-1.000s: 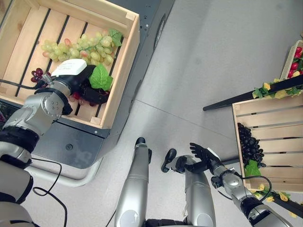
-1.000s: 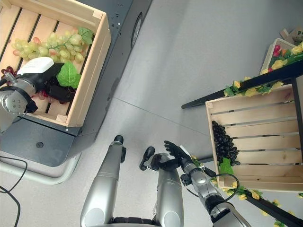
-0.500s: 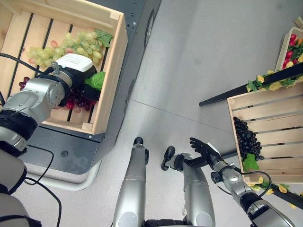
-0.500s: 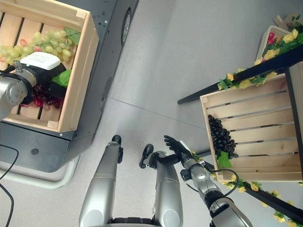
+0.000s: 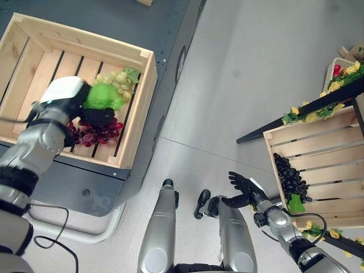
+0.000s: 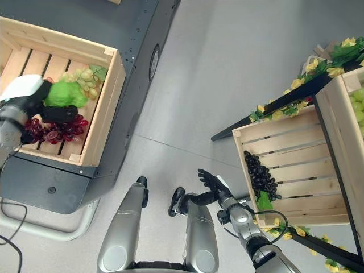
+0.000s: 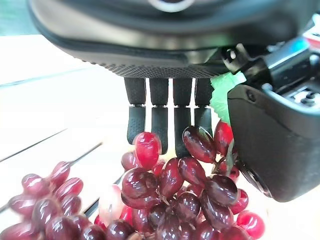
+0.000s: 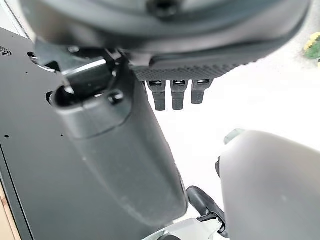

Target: Pick up the fruits from the basket on one side to the basket on the other side

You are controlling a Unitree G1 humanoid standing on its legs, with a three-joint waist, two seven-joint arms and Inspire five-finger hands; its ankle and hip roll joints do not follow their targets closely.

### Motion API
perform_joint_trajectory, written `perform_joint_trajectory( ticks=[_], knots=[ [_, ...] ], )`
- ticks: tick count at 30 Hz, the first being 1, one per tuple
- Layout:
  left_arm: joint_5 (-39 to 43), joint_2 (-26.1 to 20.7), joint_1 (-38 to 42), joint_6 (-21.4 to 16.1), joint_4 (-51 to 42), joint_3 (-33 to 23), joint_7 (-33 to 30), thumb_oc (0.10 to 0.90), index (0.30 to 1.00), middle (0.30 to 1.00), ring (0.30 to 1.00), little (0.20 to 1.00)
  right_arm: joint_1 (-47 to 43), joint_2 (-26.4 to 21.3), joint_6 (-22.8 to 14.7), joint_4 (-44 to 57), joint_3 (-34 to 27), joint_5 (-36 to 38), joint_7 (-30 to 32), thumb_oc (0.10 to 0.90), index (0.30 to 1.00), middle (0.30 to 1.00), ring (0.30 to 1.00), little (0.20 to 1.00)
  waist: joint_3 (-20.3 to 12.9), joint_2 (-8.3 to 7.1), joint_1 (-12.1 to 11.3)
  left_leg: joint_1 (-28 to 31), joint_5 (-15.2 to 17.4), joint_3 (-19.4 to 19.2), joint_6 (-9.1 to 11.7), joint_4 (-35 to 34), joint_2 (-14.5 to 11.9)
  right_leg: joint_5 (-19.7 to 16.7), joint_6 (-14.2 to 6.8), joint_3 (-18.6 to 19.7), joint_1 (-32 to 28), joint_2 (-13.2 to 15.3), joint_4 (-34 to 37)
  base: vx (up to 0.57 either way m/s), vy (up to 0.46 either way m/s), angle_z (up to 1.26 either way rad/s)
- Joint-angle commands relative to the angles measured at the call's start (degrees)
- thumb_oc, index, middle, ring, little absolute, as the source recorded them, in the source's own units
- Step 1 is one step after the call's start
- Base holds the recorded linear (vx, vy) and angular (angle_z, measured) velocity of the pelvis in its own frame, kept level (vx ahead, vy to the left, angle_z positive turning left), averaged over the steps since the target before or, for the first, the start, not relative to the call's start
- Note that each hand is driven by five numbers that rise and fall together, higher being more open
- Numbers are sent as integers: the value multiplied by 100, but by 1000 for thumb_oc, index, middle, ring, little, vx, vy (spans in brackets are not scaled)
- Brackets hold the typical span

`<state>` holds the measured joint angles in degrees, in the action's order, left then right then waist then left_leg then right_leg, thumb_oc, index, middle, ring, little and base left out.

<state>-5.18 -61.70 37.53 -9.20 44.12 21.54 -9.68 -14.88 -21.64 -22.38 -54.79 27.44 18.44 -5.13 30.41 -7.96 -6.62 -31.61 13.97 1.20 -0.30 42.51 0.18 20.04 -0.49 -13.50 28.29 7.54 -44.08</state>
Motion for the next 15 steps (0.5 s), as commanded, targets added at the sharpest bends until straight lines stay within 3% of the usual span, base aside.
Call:
perform_joint_trajectory(
  ticks=[1, 3, 4, 9, 15],
  knots=[
    [1028, -16, 163, -637, 153, -1024, -613, 400, 300, 300, 300, 300, 273, -226, -140, 538, -395, -35, 284, 800, 900, 900, 900, 900, -61, 404, -157, 878, -279, -109, -364, -1100, 319, -675, 42, -177, -722, 33, 573, 0, 0, 0],
    [1279, 52, 116, -676, 215, -1191, -602, 400, 300, 300, 300, 300, 286, -196, -117, 599, -374, -47, 307, 800, 900, 900, 900, 900, -70, 394, -149, 950, -301, -102, -365, -1168, 319, -690, 42, -178, -790, 30, 637, 23, -21, 5],
    [1992, 253, 13, -838, 410, -1554, -595, 400, 300, 300, 300, 300, 350, -101, -75, 693, -308, -84, 370, 800, 900, 900, 900, 900, -168, 368, -128, 1117, -325, -89, -364, -1332, 318, -717, 32, -156, -949, 2, 829, 50, -24, 6],
    [3641, 674, -225, -1005, 442, -2183, -490, 400, 300, 300, 300, 300, 481, 93, 15, 784, -234, -146, 481, 800, 900, 900, 900, 900, -429, 338, -97, 1507, -367, -45, -376, -1705, 348, -855, -36, -93, -1304, -34, 1299, 65, -22, -3],
    [5205, 1130, -522, -1214, 188, -2607, -95, 400, 300, 300, 300, 300, 572, 273, 78, 935, -231, -182, 602, 800, 900, 900, 900, 900, -684, 354, -106, 1881, -372, 1, -417, -2016, 419, -1040, -139, -50, -1661, -58, 1765, 52, -10, -2]
  ],
)
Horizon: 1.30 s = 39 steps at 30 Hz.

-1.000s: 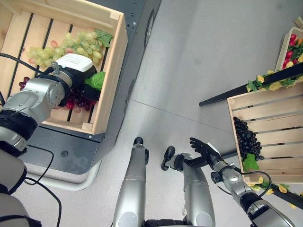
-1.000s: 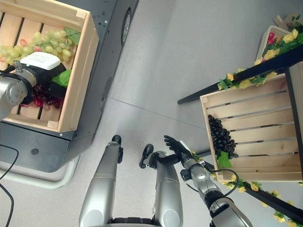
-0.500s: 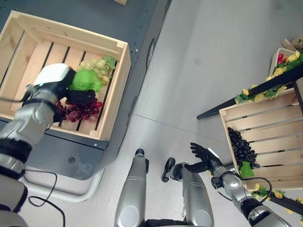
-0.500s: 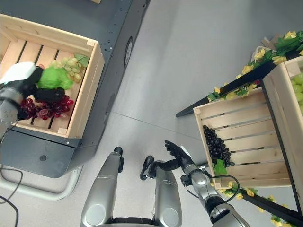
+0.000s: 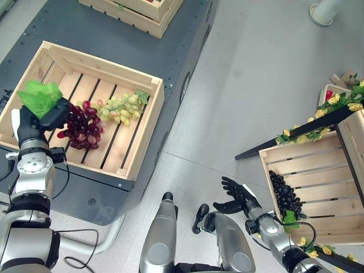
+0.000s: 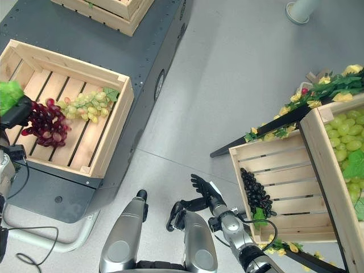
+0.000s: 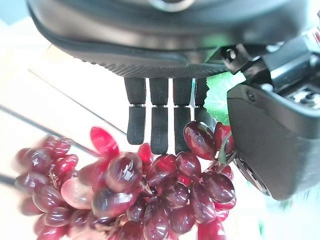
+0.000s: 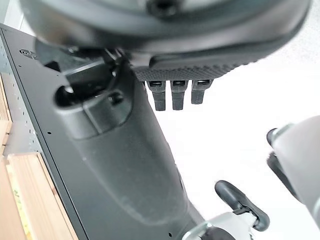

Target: Pick up the fruits from the basket on one side to the basket on the other side

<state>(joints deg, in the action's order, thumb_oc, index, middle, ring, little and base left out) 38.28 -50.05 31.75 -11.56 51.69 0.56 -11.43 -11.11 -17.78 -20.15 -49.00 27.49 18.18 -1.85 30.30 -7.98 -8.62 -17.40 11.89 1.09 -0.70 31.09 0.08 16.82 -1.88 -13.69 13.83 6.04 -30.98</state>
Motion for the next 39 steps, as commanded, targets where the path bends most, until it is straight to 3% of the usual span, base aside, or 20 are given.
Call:
perform_joint_trajectory(
  ticks=[1, 2, 8, 16, 25, 31, 33, 39],
  knots=[
    [1165, 40, 11, -992, -617, -578, 178, 400, 300, 300, 300, 300, 225, -87, -121, 391, -244, -185, 288, 800, 900, 900, 900, 900, -723, 363, 101, 535, -164, 10, -383, -927, 432, -754, -22, -26, -282, 93, 527, 47, 9, -5],
    [1589, 86, -6, -968, -675, -653, 267, 400, 300, 300, 300, 300, 244, -74, -82, 423, -254, -221, 305, 800, 900, 900, 900, 900, -772, 374, 111, 601, -162, 1, -390, -974, 442, -783, -42, -15, -350, 92, 601, 35, 11, -5],
    [2335, 346, -26, -913, -893, -807, 561, 400, 300, 300, 300, 300, 326, 29, -1, 510, -255, -228, 339, 800, 900, 900, 900, 900, -1030, 451, 151, 944, -211, 21, -407, -1292, 477, -948, -140, 66, -645, 76, 995, 44, 13, -4],
    [2165, 432, -61, -796, -1501, -778, 710, 400, 300, 300, 300, 300, 463, 125, -165, 1143, -188, -268, 247, 800, 900, 900, 900, 900, -1393, 621, 149, 1342, -368, 86, -411, -1833, 520, -1174, -285, 109, -990, 63, 1546, 23, -9, -1],
    [2309, 466, -130, -646, -2136, -668, 1004, 400, 300, 300, 300, 300, 480, -35, -327, 2296, 55, -528, 367, 800, 900, 900, 900, 900, -1821, 896, 154, 1656, -512, 168, -388, -2237, 562, -1244, -305, 149, -1282, 77, 1987, 3, -5, 0],
    [2378, 498, -88, -460, -2906, -419, 1076, 400, 300, 300, 300, 300, 38, -157, -497, 3217, 373, -476, 370, 800, 900, 900, 900, 900, -2180, 1047, 80, 1951, -722, 319, -312, -2756, 574, -1311, -259, 187, -1574, -8, 2544, 19, -56, 2],
    [2531, 480, 7, -432, -2994, -326, 1136, 400, 300, 300, 300, 300, -147, -159, -447, 3450, 443, -381, 388, 800, 900, 900, 900, 900, -2264, 1069, 70, 2013, -781, 350, -286, -2894, 570, -1367, -248, 189, -1646, -40, 2712, -5, -77, -4],
    [2948, 505, 799, -331, -2838, 172, 1108, 400, 300, 300, 300, 300, -1016, 209, 346, 3575, 589, 251, 405, 800, 900, 900, 900, 900, -2546, 1106, 53, 2131, -912, 384, -209, -3189, 566, -1529, -194, 179, -1821, -113, 3148, -1, -73, -5]
  ],
)
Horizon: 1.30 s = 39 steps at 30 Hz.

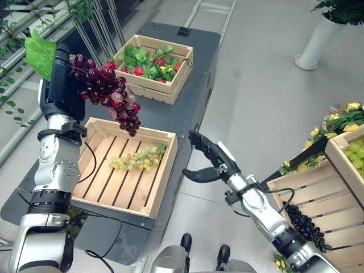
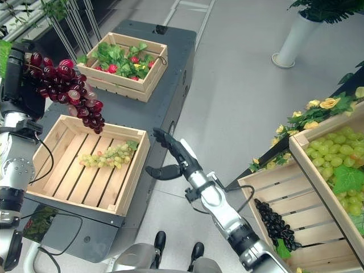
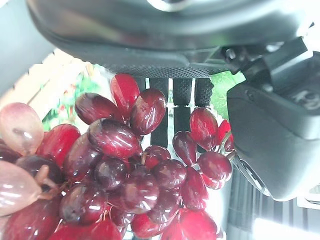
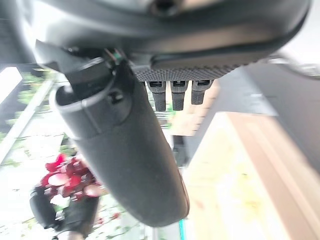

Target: Pick up the fruits from the basket on one side to the basket on the other side

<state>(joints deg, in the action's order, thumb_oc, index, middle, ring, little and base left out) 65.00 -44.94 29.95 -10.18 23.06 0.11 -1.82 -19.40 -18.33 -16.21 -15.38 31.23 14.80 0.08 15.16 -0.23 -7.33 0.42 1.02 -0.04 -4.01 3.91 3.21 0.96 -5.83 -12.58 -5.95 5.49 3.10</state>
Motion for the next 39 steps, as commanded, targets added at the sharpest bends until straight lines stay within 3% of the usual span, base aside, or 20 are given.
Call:
perform_joint_trajectory(
  ticks=[1, 5, 17, 29, 39],
  knots=[
    [282, 15, 1081, -461, 61, 286, 135, 400, 300, 300, 300, 300, -297, 325, 83, 191, 230, 721, 184, 800, 900, 900, 900, 900, -1062, 332, -78, 358, 163, 501, 131, -493, 252, 42, 208, 64, 139, -67, -222, -8, -95, 3],
    [331, 106, 1601, -412, 206, 675, 97, 400, 300, 300, 300, 300, -778, 620, 462, -30, 268, 1478, -21, 800, 900, 900, 900, 900, -1175, 305, -119, 394, 91, 538, 170, -608, 248, -50, 247, 18, 45, -111, -12, -6, -84, 5],
    [439, 886, 2621, -315, 377, 1499, -46, 400, 300, 300, 300, 300, -2164, 1386, 972, -878, 181, 2827, 169, 800, 900, 900, 900, 900, -1463, 221, -253, 345, -129, 788, 238, -891, 241, -144, 323, -198, -28, -190, 190, -17, -78, 2],
    [253, 1495, 3076, -247, 365, 1901, -161, 400, 300, 300, 300, 300, -3250, 1789, 935, -1483, 14, 3448, 801, 800, 900, 900, 900, 900, -1618, 156, -347, 303, -158, 944, 260, -891, 249, -135, 399, -322, -48, -212, 190, -18, -34, 4],
    [55, 1573, 3091, -134, 551, 1939, -153, 400, 300, 300, 300, 300, -3769, 1647, 810, -1467, -231, 3496, 1342, 800, 900, 900, 900, 900, -1696, 127, -310, 283, -174, 889, 279, -891, 232, -156, 407, -297, -23, -219, 190, -1, 1, 0]
  ],
)
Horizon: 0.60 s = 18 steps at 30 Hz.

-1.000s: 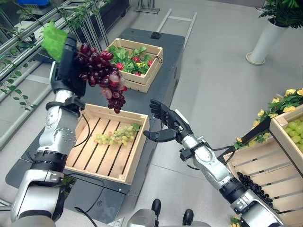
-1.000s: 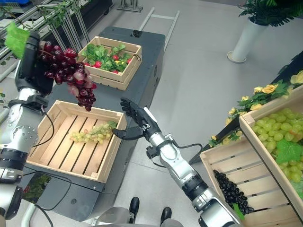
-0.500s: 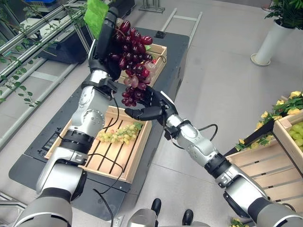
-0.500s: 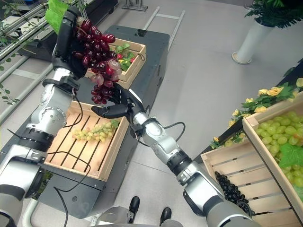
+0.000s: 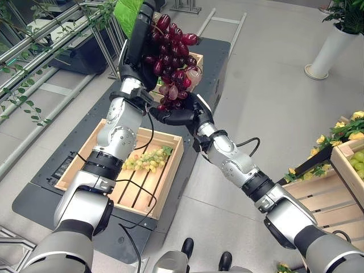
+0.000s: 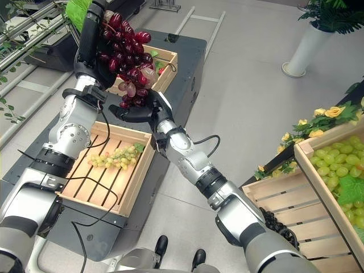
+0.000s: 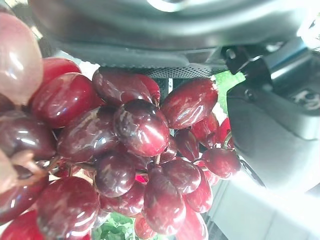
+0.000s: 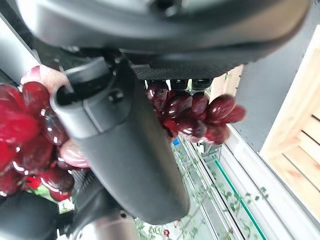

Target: Pick up the fruits from the basket on one side to the basket on the other side

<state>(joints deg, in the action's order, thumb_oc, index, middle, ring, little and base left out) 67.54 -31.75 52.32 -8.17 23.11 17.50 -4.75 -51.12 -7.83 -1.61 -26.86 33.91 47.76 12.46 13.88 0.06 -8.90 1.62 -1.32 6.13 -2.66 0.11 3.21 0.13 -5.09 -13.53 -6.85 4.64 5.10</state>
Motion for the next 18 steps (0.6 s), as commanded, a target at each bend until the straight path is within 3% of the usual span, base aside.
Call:
perform_joint_trajectory(
  ticks=[1, 11, 17, 18],
  knots=[
    [-212, 248, 856, -337, 566, 203, 135, 400, 300, 300, 300, 300, -608, 576, -657, -311, -509, 212, 133, 800, 900, 900, 900, 900, -1573, 98, -147, 163, 60, 270, 143, -511, 232, -75, 331, -200, 70, -132, -10, -9, 11, -4],
    [-366, 205, 851, -324, 797, 215, 145, 400, 300, 300, 300, 300, -577, 384, -972, -274, -734, 443, 420, 800, 900, 900, 900, 900, -1572, 115, -73, 202, 86, 188, 134, -511, 224, -71, 323, -123, 59, -127, -10, 0, 0, 0],
    [-297, 175, 820, -298, 875, 197, 261, 400, 300, 300, 300, 300, -611, 354, -1220, -249, -845, 670, 222, 800, 900, 900, 900, 900, -1566, 135, -64, 215, 100, 187, 129, -511, 231, -59, 329, -112, 50, -129, -10, 0, 0, 0],
    [-273, 179, 803, -298, 884, 192, 291, 400, 300, 300, 300, 300, -614, 384, -1379, -205, -859, 772, 84, 400, 300, 300, 300, 300, -1572, 139, -61, 214, 101, 184, 129, -511, 231, -60, 326, -112, 56, -127, -10, 0, 0, 0]
  ],
)
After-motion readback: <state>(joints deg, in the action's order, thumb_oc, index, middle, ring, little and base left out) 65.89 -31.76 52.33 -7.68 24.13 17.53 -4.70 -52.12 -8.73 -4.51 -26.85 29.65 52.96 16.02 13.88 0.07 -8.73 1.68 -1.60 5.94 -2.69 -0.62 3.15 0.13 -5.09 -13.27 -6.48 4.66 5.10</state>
